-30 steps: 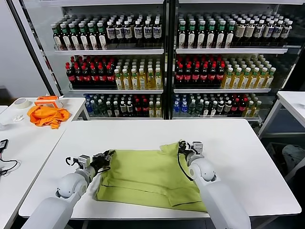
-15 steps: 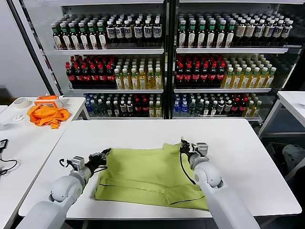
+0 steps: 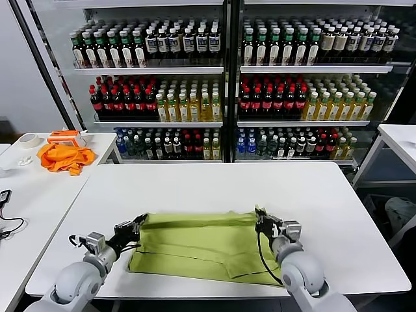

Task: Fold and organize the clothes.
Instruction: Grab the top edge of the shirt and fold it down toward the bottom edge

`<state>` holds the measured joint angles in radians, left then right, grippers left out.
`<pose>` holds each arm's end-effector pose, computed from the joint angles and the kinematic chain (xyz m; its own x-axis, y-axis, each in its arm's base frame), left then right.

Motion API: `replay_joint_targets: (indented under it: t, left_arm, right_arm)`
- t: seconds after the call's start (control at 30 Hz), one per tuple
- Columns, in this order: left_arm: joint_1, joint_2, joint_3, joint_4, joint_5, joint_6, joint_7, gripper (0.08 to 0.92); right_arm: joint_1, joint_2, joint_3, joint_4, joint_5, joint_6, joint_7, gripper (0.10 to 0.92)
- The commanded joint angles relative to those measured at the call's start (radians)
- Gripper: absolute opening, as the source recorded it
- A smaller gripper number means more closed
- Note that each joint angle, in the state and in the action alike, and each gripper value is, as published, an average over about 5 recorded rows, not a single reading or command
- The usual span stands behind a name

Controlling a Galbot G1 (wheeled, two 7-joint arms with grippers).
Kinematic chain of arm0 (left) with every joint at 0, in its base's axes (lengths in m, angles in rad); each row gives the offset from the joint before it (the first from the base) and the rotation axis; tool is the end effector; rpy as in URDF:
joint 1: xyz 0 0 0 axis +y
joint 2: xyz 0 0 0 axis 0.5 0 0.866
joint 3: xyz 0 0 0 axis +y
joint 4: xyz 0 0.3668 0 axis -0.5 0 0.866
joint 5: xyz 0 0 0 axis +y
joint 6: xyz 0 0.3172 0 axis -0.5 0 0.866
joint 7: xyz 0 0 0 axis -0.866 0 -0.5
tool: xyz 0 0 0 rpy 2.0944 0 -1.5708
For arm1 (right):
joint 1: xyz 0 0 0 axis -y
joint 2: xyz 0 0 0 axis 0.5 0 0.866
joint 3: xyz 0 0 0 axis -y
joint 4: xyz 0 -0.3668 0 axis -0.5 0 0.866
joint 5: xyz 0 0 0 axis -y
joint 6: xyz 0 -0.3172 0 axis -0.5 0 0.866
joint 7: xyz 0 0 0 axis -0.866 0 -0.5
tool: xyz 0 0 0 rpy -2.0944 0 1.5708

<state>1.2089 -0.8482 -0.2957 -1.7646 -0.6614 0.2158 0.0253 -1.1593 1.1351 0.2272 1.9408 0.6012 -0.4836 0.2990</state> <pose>0.2549 0.1494 -0.3210 -0.8810 0.3029 0.3636 0.3183 0.9478 -0.0183 0.2514 -0.0281 -0.2950 -0.8971 -0.1866 0.4004 -0.1574 0.9820 0.1049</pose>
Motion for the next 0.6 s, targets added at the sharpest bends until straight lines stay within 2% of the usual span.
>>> replay_joint_targets:
  t: [0.03,0.6]
  left_arm:
    - [0.081,0.022,-0.020,-0.046,0.007,-0.019,-0.001,0.084]
    - [0.102,0.014,-0.028,-0.052,0.008,-0.015,0.007,0.084]
  right_arm:
    - [-0.159,-0.025,0.034,0.128,-0.039,0.018,-0.009,0.105]
    - [-0.244,-0.035,0.061,0.166,-0.052,0.022,-0.016,0.105]
